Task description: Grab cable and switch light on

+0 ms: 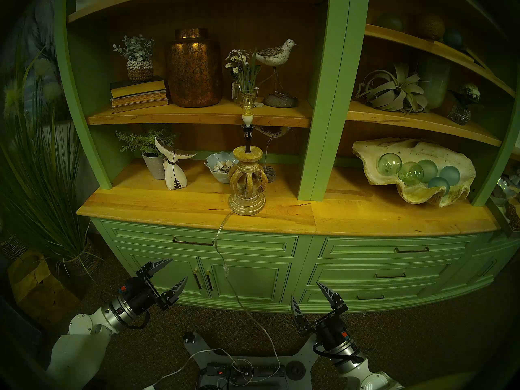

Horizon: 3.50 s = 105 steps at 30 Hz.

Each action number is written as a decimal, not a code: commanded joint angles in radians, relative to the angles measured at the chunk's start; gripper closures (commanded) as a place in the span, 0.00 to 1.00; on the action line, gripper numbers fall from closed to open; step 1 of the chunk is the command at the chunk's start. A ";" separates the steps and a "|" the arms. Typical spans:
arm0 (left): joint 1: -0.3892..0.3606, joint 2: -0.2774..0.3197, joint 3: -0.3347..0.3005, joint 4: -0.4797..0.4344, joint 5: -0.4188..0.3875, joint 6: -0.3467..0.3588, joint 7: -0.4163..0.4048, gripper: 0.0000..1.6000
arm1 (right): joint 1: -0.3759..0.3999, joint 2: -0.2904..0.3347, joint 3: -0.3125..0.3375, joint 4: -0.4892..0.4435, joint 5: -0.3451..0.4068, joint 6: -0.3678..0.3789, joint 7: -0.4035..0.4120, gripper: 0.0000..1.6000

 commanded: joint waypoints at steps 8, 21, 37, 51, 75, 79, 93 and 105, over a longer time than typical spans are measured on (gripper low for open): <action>-0.003 0.017 0.041 -0.050 0.072 0.055 0.039 0.00 | 0.017 0.032 -0.017 -0.027 0.051 0.033 0.047 0.00; -0.122 -0.027 0.108 -0.041 0.126 0.159 0.105 0.00 | 0.018 0.032 -0.015 -0.024 0.061 0.035 0.060 0.00; -0.148 -0.082 0.191 -0.073 0.160 0.425 0.233 0.00 | 0.016 0.027 -0.008 -0.025 0.065 0.034 0.071 0.00; -0.067 -0.124 0.134 -0.200 0.162 0.505 0.465 0.00 | 0.015 0.022 -0.003 -0.025 0.062 0.035 0.075 0.00; -0.033 -0.174 0.148 -0.314 0.077 0.619 0.454 0.00 | 0.013 0.015 0.004 -0.026 0.058 0.036 0.080 0.00; -0.054 -0.197 0.140 -0.269 0.060 0.615 0.457 0.00 | 0.013 0.014 0.005 -0.026 0.058 0.036 0.081 0.00; -0.127 -0.235 0.166 -0.179 0.052 0.619 0.449 0.00 | 0.013 0.011 0.008 -0.025 0.056 0.036 0.084 0.00; -0.167 -0.252 0.177 -0.122 0.045 0.611 0.432 0.00 | 0.012 0.010 0.011 -0.026 0.056 0.036 0.087 0.00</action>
